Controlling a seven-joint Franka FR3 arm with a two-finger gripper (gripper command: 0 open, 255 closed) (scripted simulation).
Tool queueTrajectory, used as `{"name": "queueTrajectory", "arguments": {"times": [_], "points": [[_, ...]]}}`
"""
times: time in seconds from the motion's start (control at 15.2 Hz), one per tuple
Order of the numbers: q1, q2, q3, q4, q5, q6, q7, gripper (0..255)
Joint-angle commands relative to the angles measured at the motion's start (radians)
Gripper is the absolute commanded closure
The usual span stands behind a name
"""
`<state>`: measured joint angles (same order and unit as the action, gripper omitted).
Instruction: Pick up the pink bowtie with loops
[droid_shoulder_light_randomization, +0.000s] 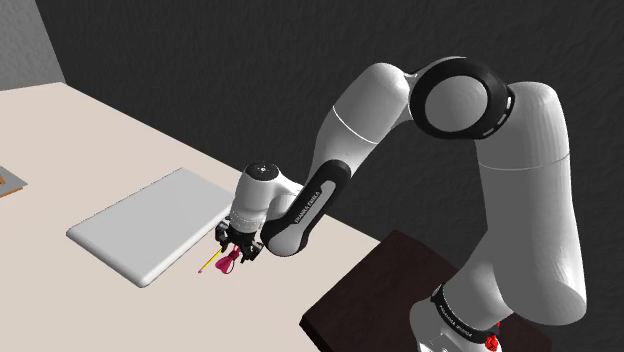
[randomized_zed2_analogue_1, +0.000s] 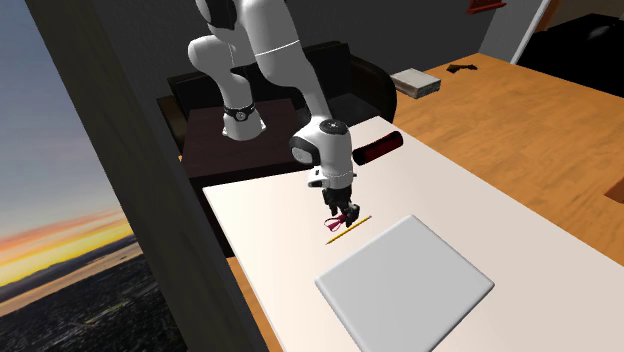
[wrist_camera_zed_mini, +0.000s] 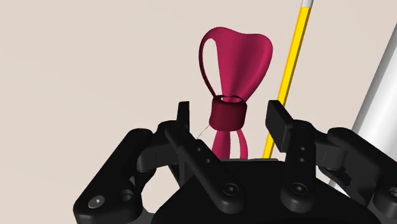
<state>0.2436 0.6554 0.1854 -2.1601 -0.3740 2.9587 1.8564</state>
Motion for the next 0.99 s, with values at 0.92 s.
{"name": "queueTrajectory", "arguments": {"times": [0.92], "points": [[-0.038,-0.077,0.044,-0.032,0.022,-0.050,-0.020,255]]}}
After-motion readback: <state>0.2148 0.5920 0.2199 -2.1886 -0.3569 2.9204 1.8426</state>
